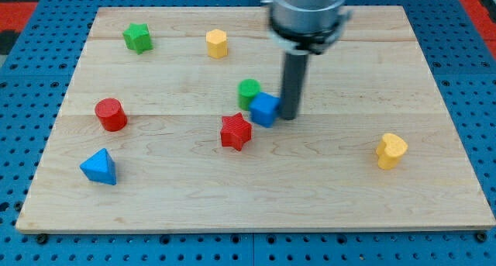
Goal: Push the red star with blue cube towards the bottom center of the board
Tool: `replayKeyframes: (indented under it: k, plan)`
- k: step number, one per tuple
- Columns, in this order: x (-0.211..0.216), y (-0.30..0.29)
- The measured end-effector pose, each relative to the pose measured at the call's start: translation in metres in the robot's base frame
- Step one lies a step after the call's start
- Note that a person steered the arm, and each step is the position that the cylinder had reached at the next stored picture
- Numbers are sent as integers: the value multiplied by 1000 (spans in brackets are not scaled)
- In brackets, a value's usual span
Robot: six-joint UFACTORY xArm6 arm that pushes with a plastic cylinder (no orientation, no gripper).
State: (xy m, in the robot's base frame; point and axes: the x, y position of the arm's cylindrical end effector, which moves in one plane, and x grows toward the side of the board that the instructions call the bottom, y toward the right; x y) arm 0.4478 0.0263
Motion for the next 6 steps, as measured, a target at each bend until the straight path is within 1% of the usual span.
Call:
replayKeyframes:
  k: [1,2,3,4,5,6]
  plan:
    - [-7,-6]
    - [-42,8]
    - [-39,-26]
    - [-33,-79]
    - [-38,-93]
    - [-9,-86]
